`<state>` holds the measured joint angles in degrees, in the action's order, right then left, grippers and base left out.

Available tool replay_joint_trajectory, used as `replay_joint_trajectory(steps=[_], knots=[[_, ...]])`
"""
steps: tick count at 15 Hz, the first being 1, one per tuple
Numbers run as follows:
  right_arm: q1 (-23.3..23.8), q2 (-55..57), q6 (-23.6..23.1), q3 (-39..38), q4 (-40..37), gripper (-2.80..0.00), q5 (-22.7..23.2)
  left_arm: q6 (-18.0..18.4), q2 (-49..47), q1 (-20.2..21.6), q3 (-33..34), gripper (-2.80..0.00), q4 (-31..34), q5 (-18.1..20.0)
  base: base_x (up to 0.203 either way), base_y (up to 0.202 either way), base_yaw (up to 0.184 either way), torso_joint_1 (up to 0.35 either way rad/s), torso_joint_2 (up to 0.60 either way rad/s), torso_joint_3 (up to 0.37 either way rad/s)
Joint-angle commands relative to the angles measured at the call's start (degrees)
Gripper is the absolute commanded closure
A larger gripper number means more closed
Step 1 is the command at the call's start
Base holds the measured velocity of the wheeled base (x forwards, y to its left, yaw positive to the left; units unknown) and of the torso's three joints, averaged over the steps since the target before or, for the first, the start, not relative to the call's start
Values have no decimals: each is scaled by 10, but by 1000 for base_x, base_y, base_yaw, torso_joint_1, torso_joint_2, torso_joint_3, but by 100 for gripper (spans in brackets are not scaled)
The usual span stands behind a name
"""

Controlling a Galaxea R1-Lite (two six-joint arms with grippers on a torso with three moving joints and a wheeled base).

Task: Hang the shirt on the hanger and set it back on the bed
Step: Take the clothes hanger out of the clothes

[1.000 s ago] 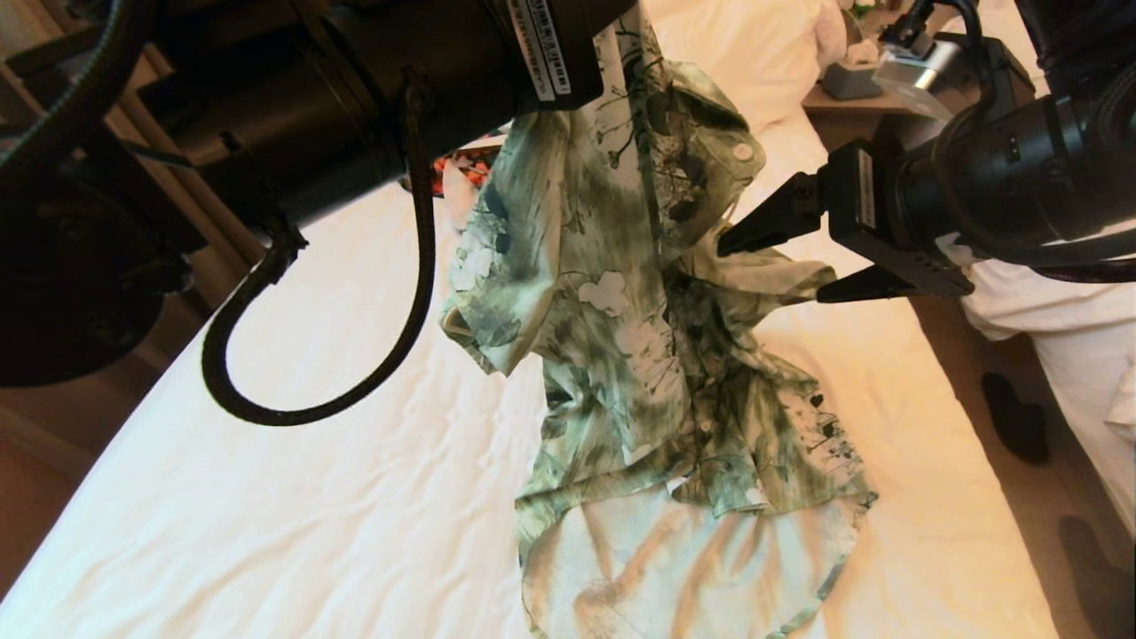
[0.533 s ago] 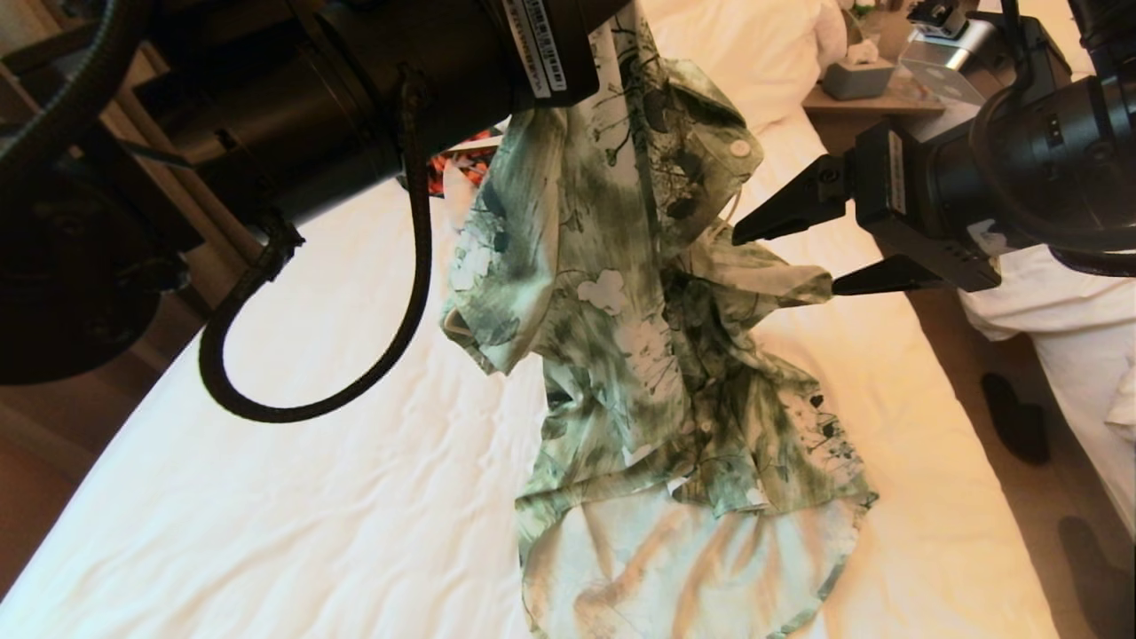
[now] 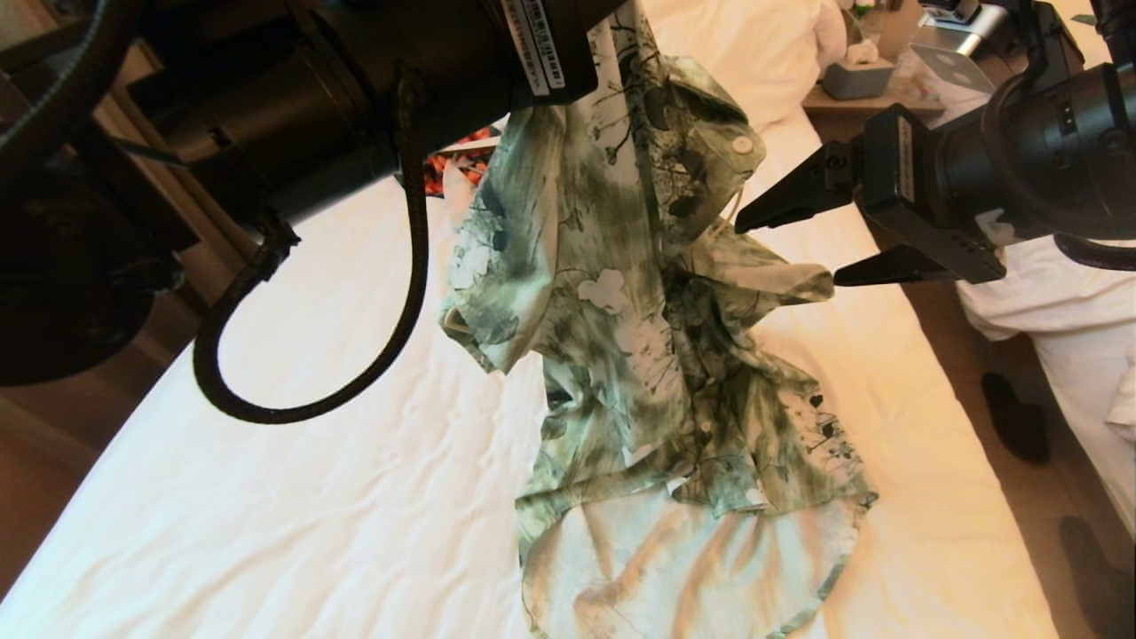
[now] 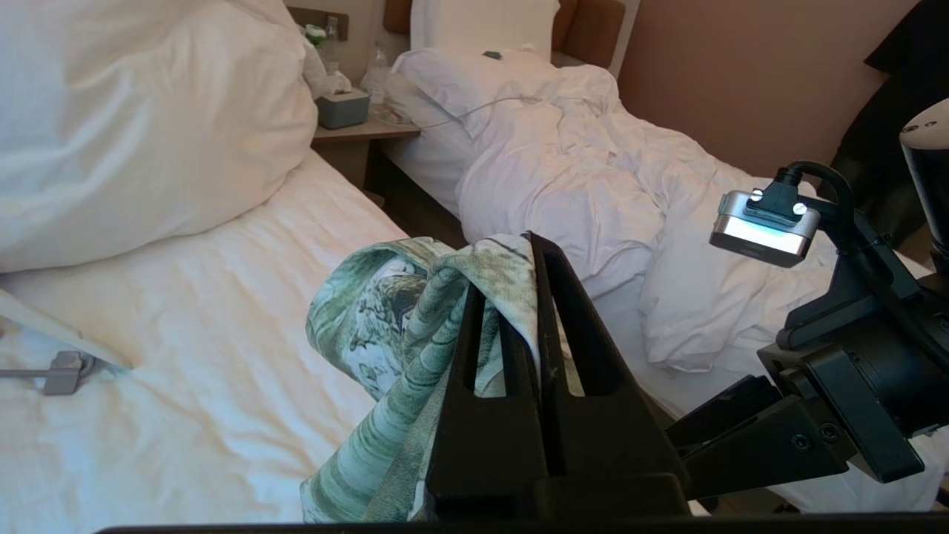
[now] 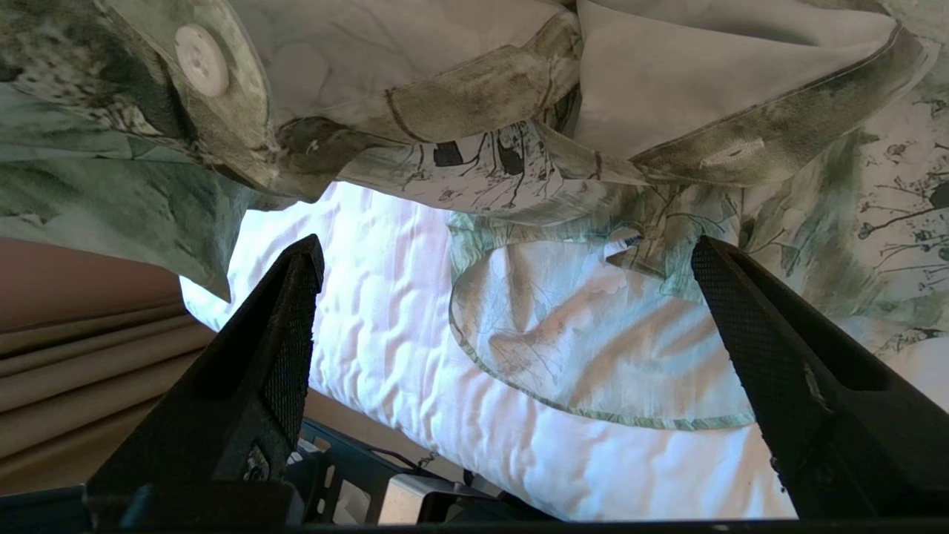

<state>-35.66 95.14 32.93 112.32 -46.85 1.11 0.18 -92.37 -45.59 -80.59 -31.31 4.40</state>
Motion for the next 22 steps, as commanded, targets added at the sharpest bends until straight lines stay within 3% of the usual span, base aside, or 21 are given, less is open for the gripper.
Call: replay_joint_trajectory(steps=[1, 3, 4, 15, 22], knots=[[0, 1, 2, 0, -2, -280, 0, 1, 0, 0, 1, 0, -2, 0, 0, 0, 0, 0, 0, 0], [0, 2, 2, -1, -2, -280, 0, 1, 3, -2, 1, 0, -2, 0, 0, 0, 0, 0, 0, 0], [0, 2, 2, -1, -2, 0, 0, 0, 3, -2, 3, 0, -2, 0, 0, 0, 0, 0, 0, 0], [32, 22, 1, 0, 40, 0, -16, 0, 5, -1, 13, 0, -3, 1, 0, 0, 0, 0, 0, 0], [65, 71, -44, 4, 115, 0, -22, 0, 3, -1, 12, 0, -2, 0, 0, 0, 0, 0, 0, 0]])
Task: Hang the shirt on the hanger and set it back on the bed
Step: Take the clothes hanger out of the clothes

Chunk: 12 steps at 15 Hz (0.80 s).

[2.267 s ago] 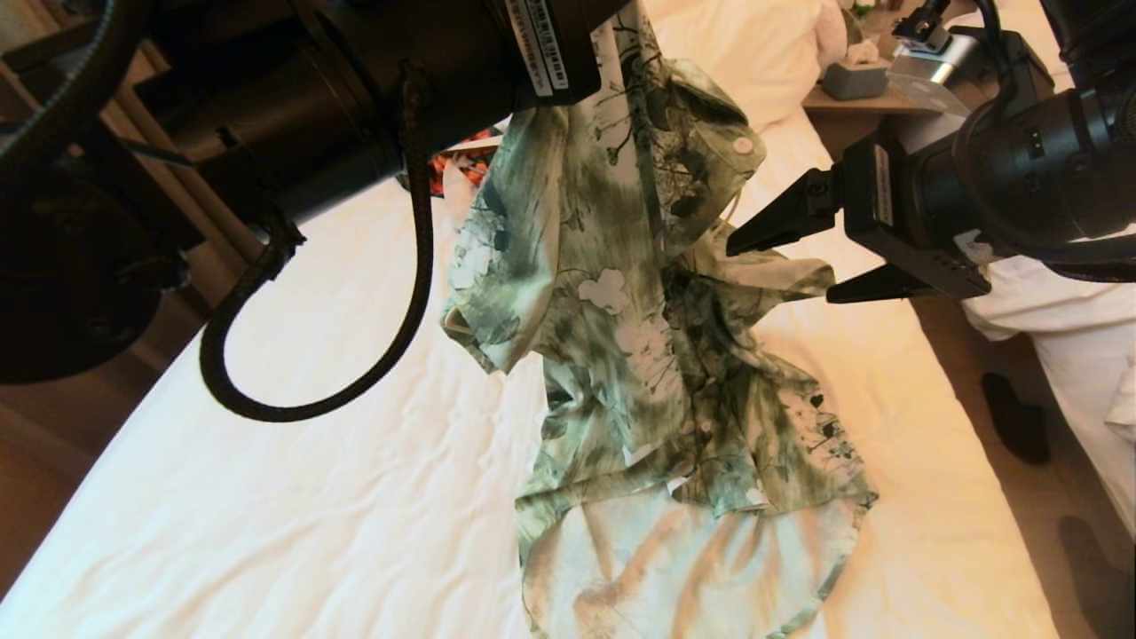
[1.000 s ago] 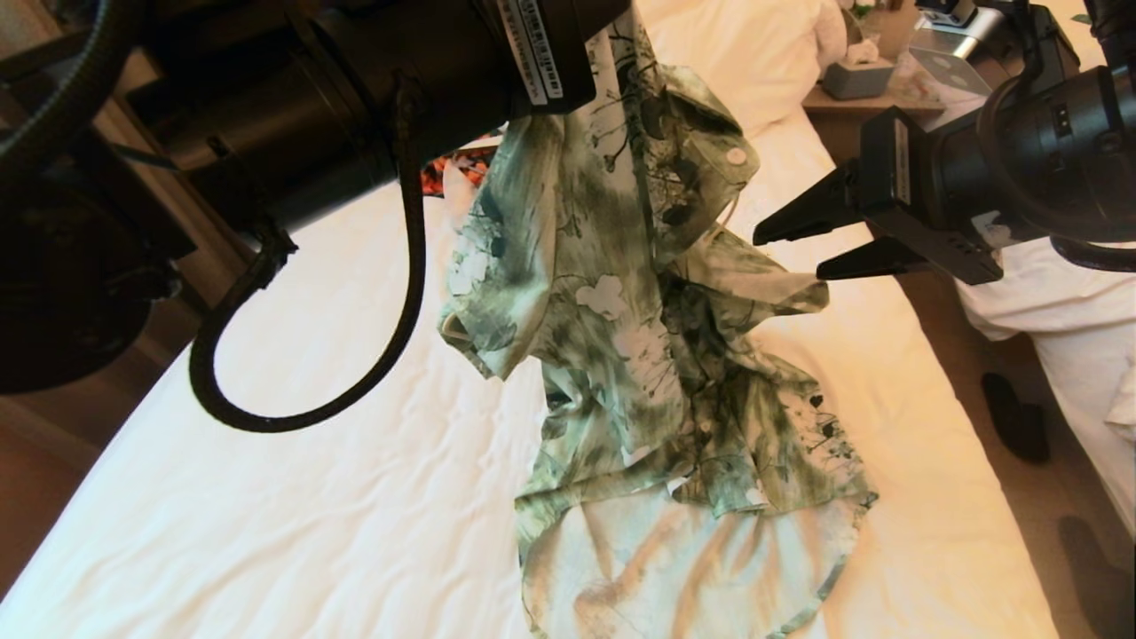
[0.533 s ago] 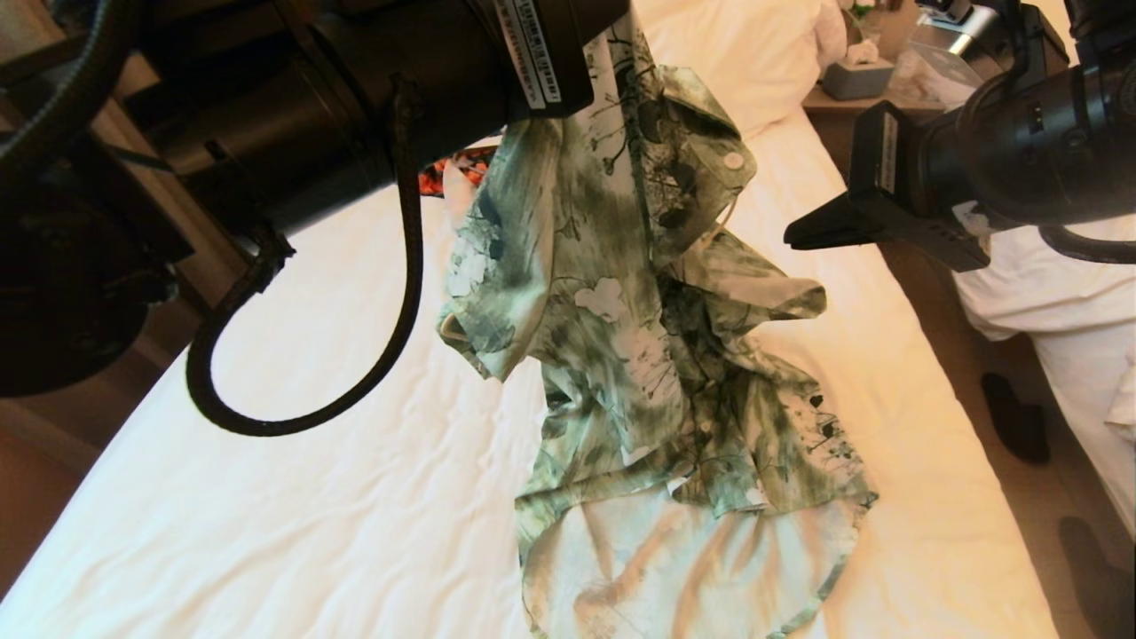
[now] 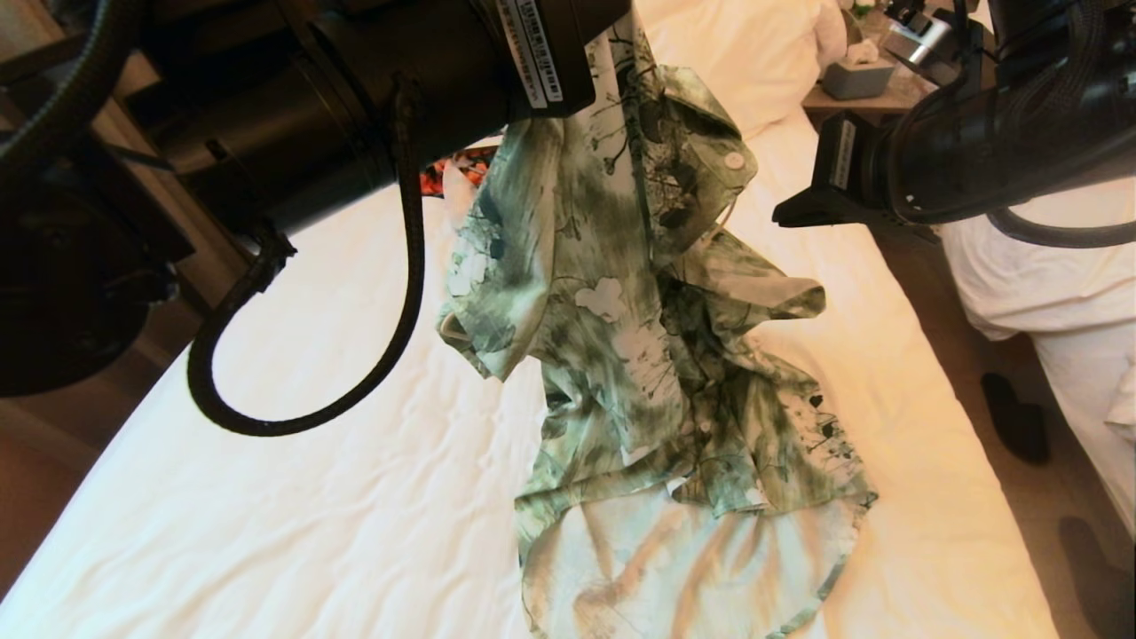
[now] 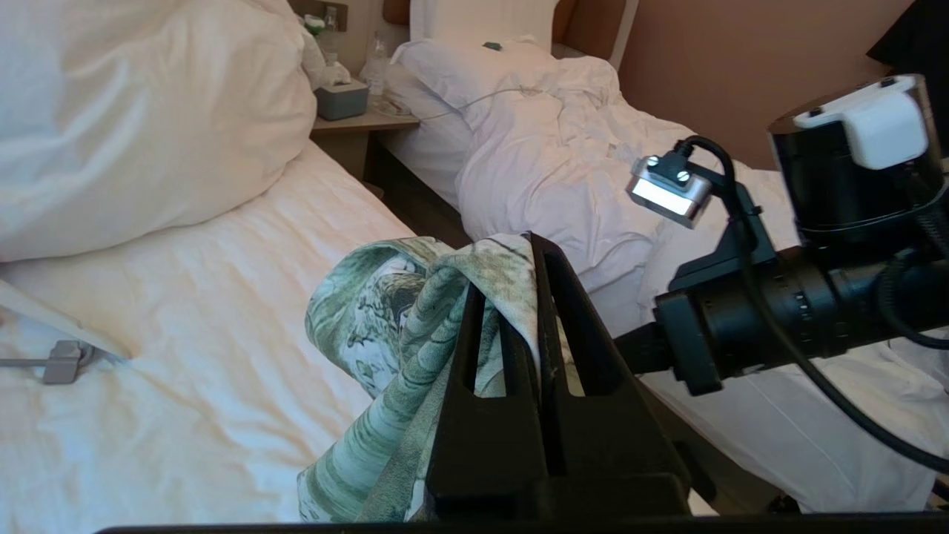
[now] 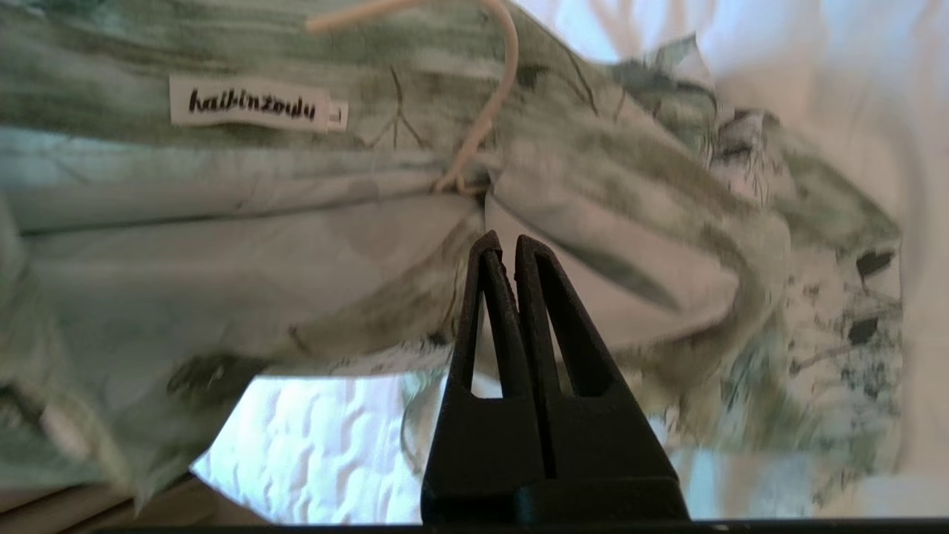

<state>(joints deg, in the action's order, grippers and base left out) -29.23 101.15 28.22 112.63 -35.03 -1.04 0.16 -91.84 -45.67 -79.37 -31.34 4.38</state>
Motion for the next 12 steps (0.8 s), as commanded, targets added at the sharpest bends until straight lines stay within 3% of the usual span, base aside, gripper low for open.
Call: replay_joint_trajectory(steps=[1, 5, 6, 12], knots=[[3, 14, -6, 0, 9, 0, 0, 0, -2, 0, 0, 0, -2, 0, 0, 0, 0, 0, 0, 0], [3, 26, -18, 0, 27, 0, 1, 0, -3, 0, -1, 0, -2, 0, 0, 0, 0, 0, 0, 0], [3, 30, -18, 0, 30, -280, 1, 0, -3, 0, -2, 0, -2, 0, 0, 0, 0, 0, 0, 0], [9, 61, -41, 4, 71, -280, 0, 0, -4, 0, -1, 0, -2, 1, 0, 0, 0, 0, 0, 0]])
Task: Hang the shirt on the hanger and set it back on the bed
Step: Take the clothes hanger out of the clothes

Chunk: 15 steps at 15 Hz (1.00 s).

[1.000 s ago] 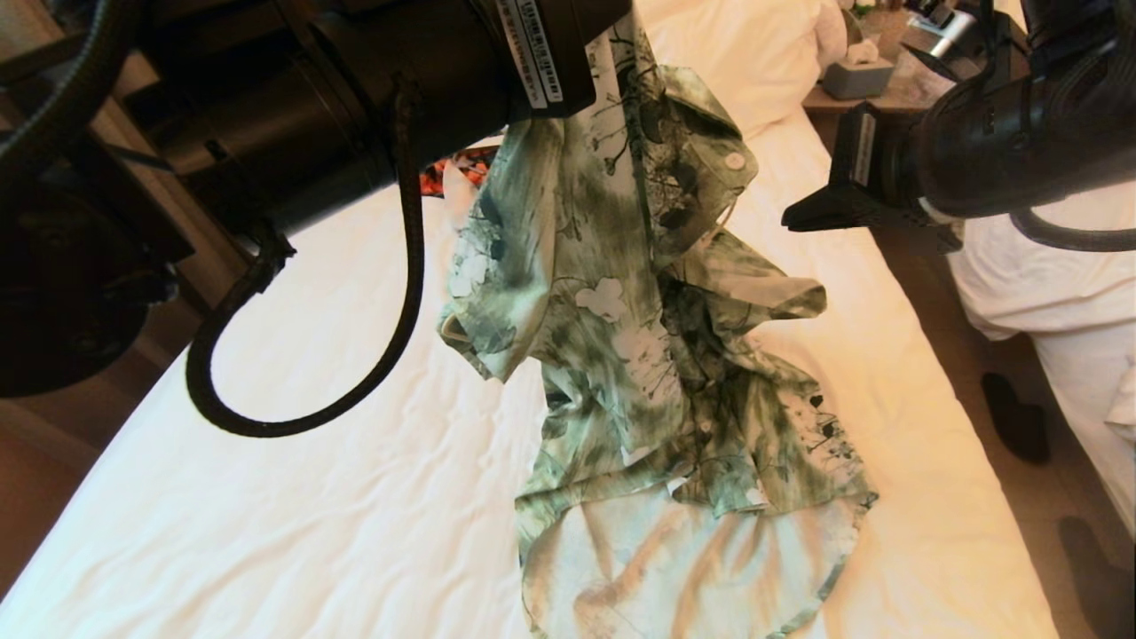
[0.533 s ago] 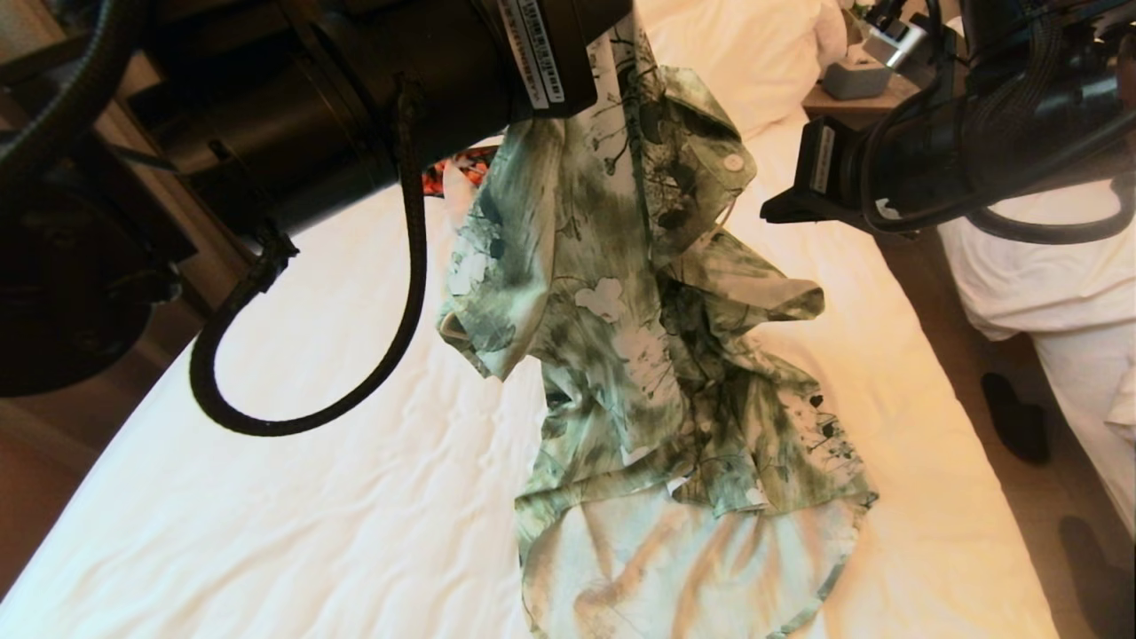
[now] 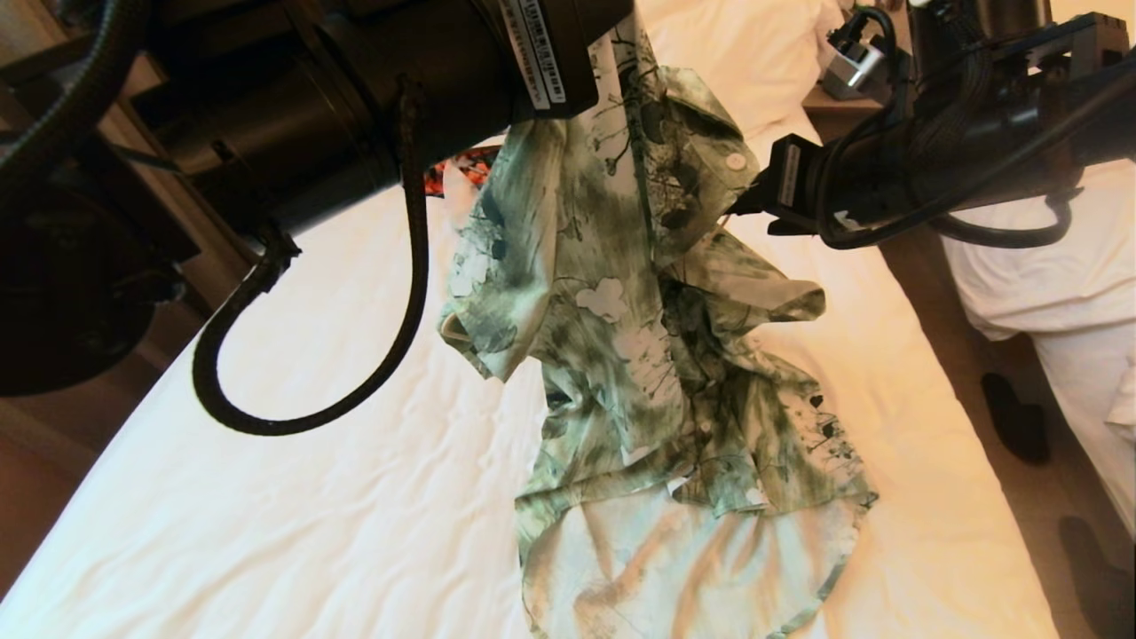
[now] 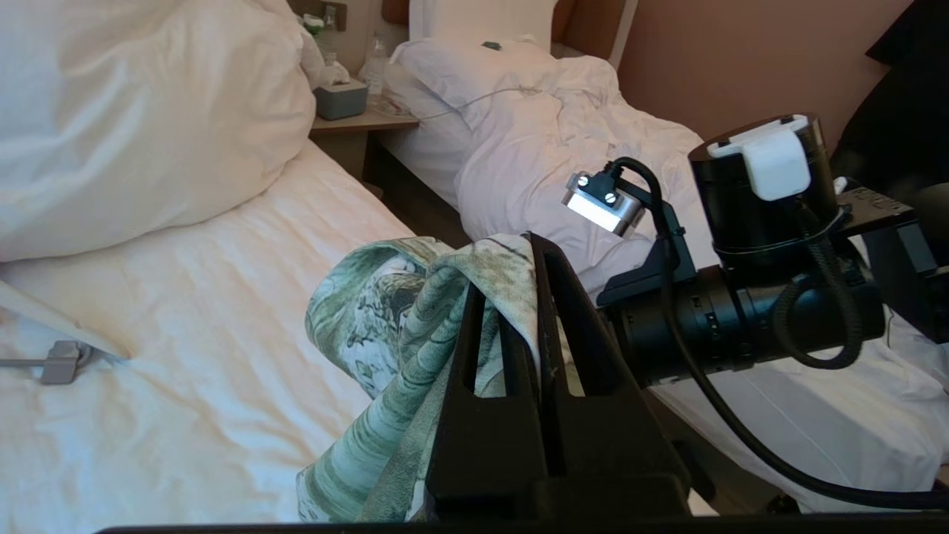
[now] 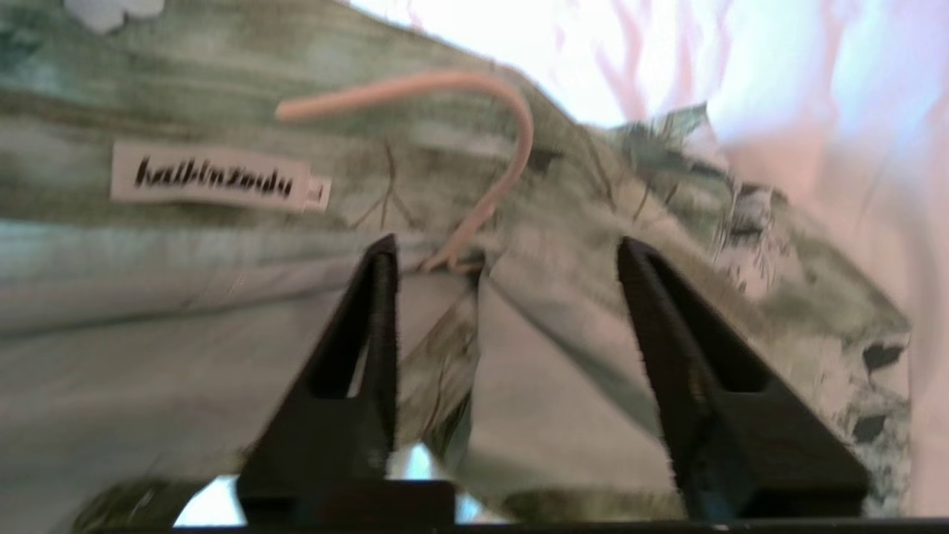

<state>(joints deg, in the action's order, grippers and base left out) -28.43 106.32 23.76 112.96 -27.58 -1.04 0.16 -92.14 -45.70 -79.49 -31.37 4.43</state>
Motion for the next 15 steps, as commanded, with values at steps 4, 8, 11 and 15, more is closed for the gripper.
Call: replay_joint_trajectory(steps=[4, 8, 11, 15], knots=[[0, 27, -31, 1, 28, -280, 0, 0, -4, 0, 1, 0, -3, 1, 0, 0, 0, 0, 0, 0], [-7, 48, -56, 0, 58, -280, -3, 0, -3, 1, -5, 0, -2, 1, 0, 0, 0, 0, 0, 0], [-14, 61, -81, 0, 103, -280, -28, -1, -1, 1, -5, 0, -2, 1, 0, 0, 0, 0, 0, 0], [-22, 71, -95, 0, 121, -280, -52, -2, 1, 1, -4, 0, -2, 1, 0, 0, 0, 0, 0, 0]])
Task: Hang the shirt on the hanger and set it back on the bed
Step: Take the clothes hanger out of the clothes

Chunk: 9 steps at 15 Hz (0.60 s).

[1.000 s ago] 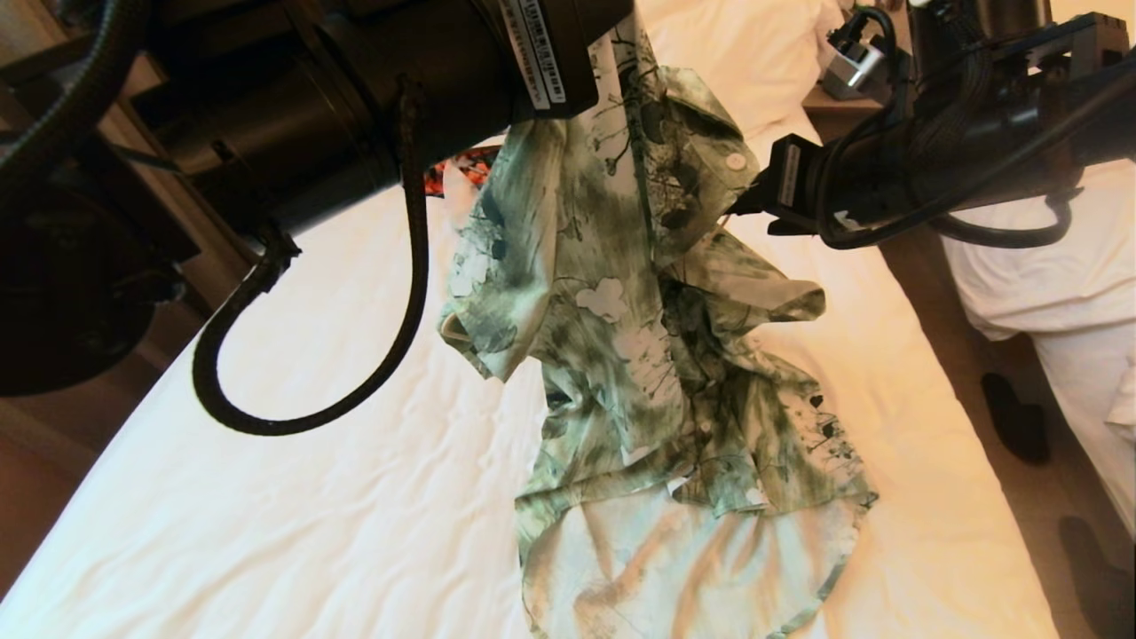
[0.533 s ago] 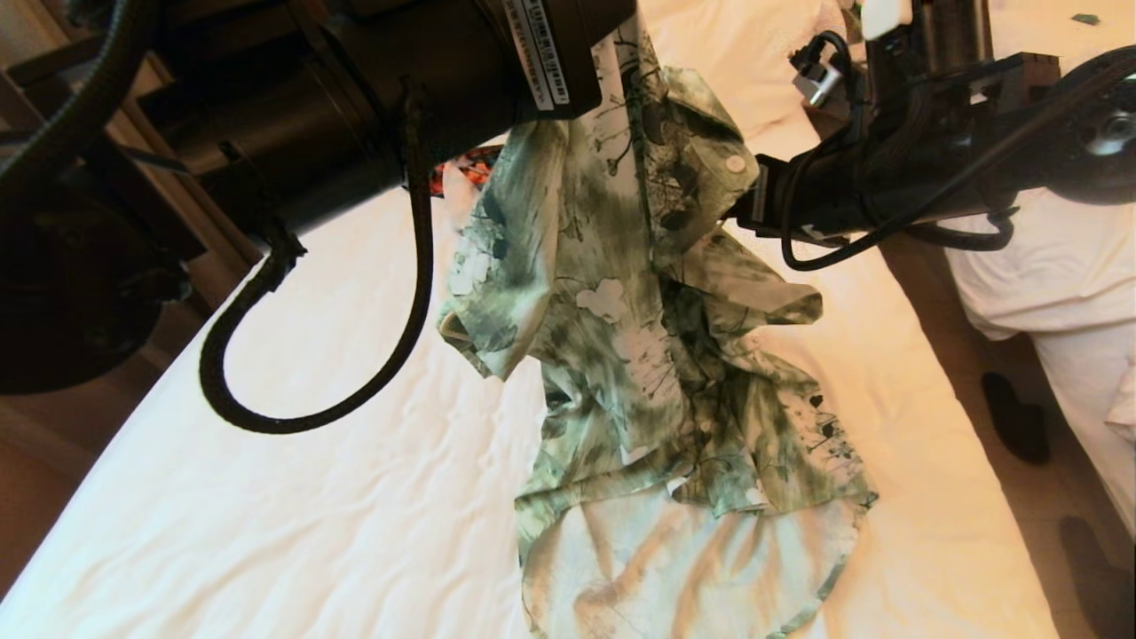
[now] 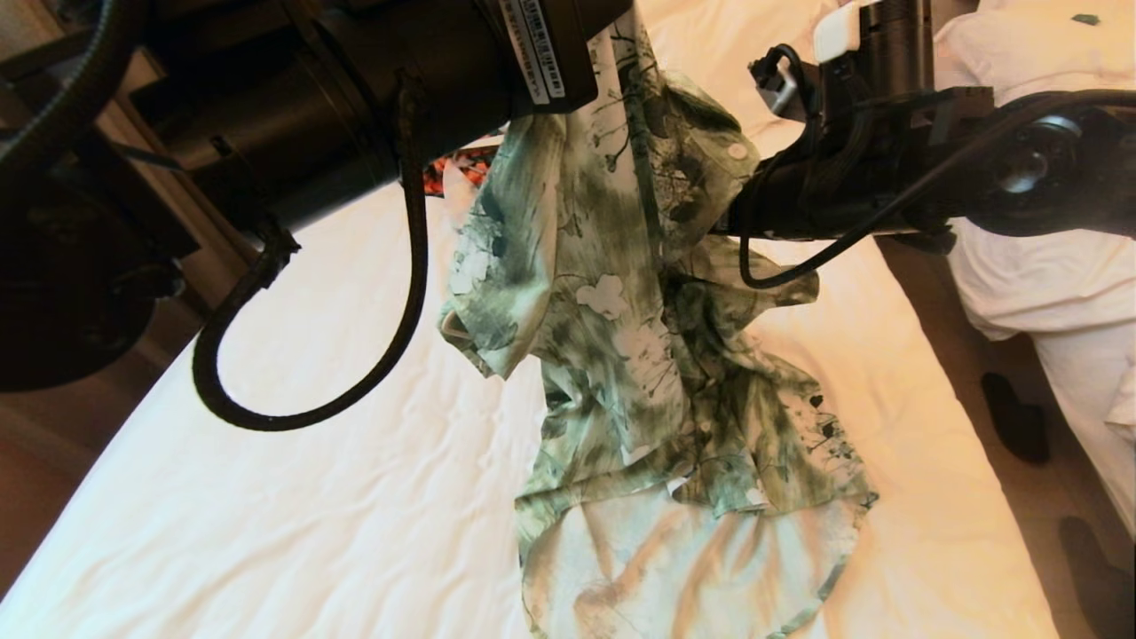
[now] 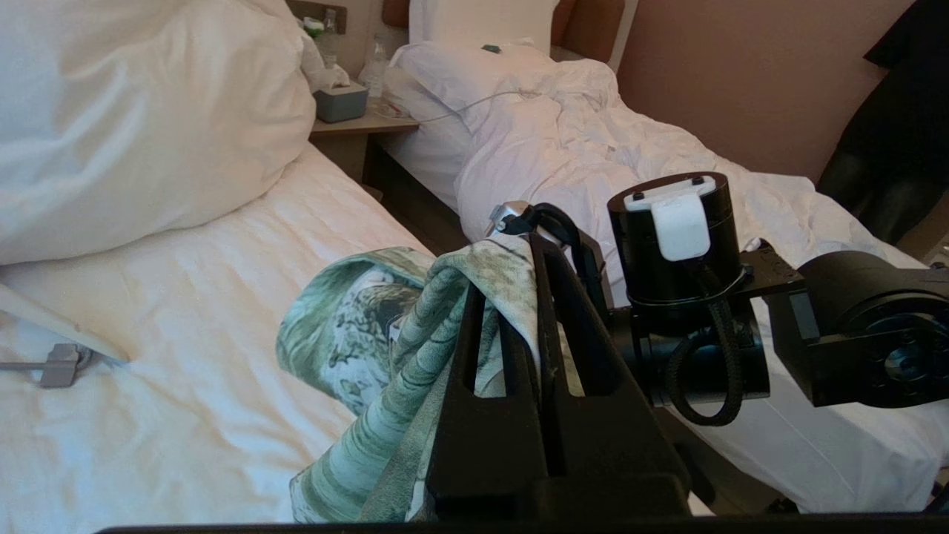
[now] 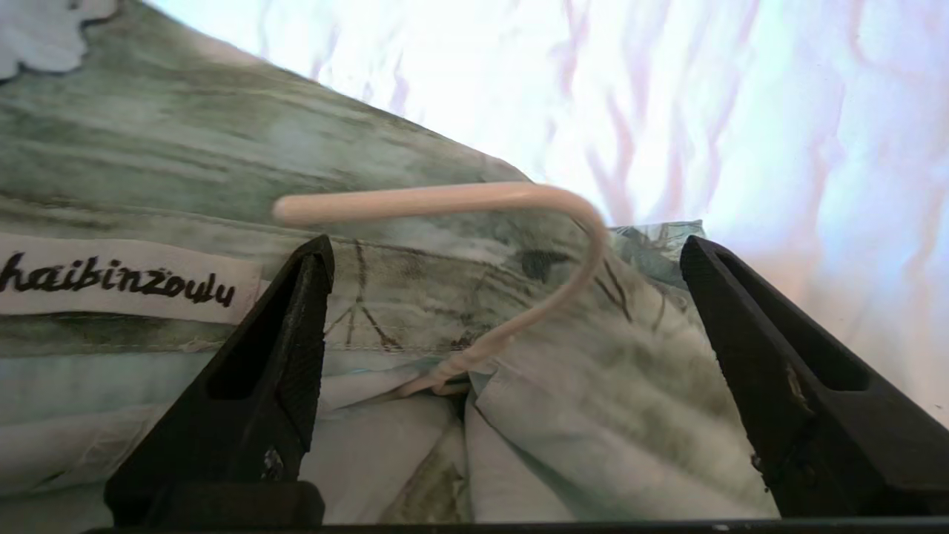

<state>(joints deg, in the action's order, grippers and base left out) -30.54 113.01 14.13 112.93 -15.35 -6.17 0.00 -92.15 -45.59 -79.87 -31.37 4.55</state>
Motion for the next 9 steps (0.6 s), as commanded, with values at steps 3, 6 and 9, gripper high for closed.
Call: replay_joint_trajectory(steps=[3, 6, 9], knots=[[-2, 10, -10, 0, 16, 0, -1, 1, 3, -2, -4, 0, -1, 0, 0, 0, 0, 0, 0, 0], [-3, 10, -11, 0, 34, 0, -2, 1, 4, -2, -5, 0, -1, 0, 0, 0, 0, 0, 0, 0], [-2, 11, -10, -1, 73, 0, -2, 1, 5, -3, -5, 0, -1, 0, 0, 0, 0, 0, 0, 0]])
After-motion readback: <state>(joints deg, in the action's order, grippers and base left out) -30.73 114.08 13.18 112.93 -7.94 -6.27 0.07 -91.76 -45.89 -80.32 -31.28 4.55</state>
